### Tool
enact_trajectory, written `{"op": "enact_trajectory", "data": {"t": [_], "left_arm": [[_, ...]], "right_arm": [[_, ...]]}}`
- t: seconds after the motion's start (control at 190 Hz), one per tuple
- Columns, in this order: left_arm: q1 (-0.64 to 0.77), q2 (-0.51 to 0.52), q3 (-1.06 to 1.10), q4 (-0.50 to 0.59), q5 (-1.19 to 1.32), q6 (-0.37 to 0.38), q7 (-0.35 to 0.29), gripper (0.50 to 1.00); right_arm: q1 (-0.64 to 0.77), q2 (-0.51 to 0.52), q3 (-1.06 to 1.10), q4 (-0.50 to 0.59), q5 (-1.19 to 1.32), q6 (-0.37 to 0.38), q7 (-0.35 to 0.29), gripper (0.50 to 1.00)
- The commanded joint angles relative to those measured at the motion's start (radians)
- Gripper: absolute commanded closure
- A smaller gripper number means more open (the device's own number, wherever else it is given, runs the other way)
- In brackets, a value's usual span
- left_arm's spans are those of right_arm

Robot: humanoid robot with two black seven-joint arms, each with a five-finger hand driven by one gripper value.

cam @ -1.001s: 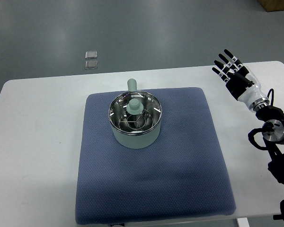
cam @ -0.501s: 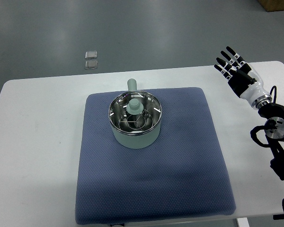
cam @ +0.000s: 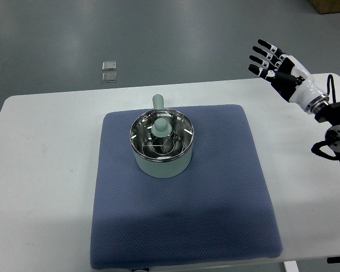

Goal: Open lid and place right of pot
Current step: 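Move the right hand over the pot toward the lid knob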

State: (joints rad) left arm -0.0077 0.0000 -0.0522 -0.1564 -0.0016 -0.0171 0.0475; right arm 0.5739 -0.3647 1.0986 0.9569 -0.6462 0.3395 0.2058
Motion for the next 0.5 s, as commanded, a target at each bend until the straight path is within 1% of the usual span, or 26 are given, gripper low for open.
{"op": "enact_trajectory", "data": {"t": [0.0, 0.068, 0.1, 0.148, 0.2, 0.205, 0.216, 0.269, 0.321, 0.327, 0.337, 0.411, 0.464, 0.469, 0.495], "left_arm": [[0.000, 0.000, 0.000, 0.000, 0.000, 0.000, 0.000, 0.500], [0.000, 0.000, 0.000, 0.000, 0.000, 0.000, 0.000, 0.500], [0.000, 0.000, 0.000, 0.000, 0.000, 0.000, 0.000, 0.500], [0.000, 0.000, 0.000, 0.000, 0.000, 0.000, 0.000, 0.500], [0.000, 0.000, 0.000, 0.000, 0.000, 0.000, 0.000, 0.500], [0.000, 0.000, 0.000, 0.000, 0.000, 0.000, 0.000, 0.500], [0.000, 0.000, 0.000, 0.000, 0.000, 0.000, 0.002, 0.500], [0.000, 0.000, 0.000, 0.000, 0.000, 0.000, 0.000, 0.500], [0.000, 0.000, 0.000, 0.000, 0.000, 0.000, 0.000, 0.500], [0.000, 0.000, 0.000, 0.000, 0.000, 0.000, 0.000, 0.500], [0.000, 0.000, 0.000, 0.000, 0.000, 0.000, 0.000, 0.500], [0.000, 0.000, 0.000, 0.000, 0.000, 0.000, 0.000, 0.500], [0.000, 0.000, 0.000, 0.000, 0.000, 0.000, 0.000, 0.500], [0.000, 0.000, 0.000, 0.000, 0.000, 0.000, 0.000, 0.500], [0.000, 0.000, 0.000, 0.000, 0.000, 0.000, 0.000, 0.500]], "right_arm": [[0.098, -0.125, -0.204, 0.045, -0.001, -0.001, 0.081, 0.581], [0.194, -0.203, -0.331, 0.088, -0.001, -0.001, 0.116, 0.579], [0.224, -0.221, -0.370, 0.097, -0.003, 0.001, 0.124, 0.581], [0.310, -0.255, -0.463, 0.114, -0.009, 0.003, 0.138, 0.579], [0.310, -0.255, -0.464, 0.114, -0.009, 0.003, 0.138, 0.579], [0.405, -0.272, -0.561, 0.131, -0.015, 0.004, 0.141, 0.579], [0.425, -0.275, -0.580, 0.134, -0.016, 0.006, 0.141, 0.579], [0.518, -0.281, -0.678, 0.145, -0.029, 0.010, 0.142, 0.579], [0.518, -0.281, -0.678, 0.145, -0.029, 0.010, 0.142, 0.579], [0.617, -0.280, -0.775, 0.152, -0.056, 0.010, 0.142, 0.579], [0.639, -0.280, -0.798, 0.154, -0.065, 0.010, 0.142, 0.579], [0.764, -0.270, -0.930, 0.172, -0.121, 0.004, 0.142, 0.579], [0.764, -0.270, -0.930, 0.172, -0.121, 0.004, 0.142, 0.579], [0.841, -0.260, -1.018, 0.184, -0.163, 0.001, 0.142, 0.581], [0.859, -0.253, -1.037, 0.189, -0.173, -0.001, 0.142, 0.581]]}}
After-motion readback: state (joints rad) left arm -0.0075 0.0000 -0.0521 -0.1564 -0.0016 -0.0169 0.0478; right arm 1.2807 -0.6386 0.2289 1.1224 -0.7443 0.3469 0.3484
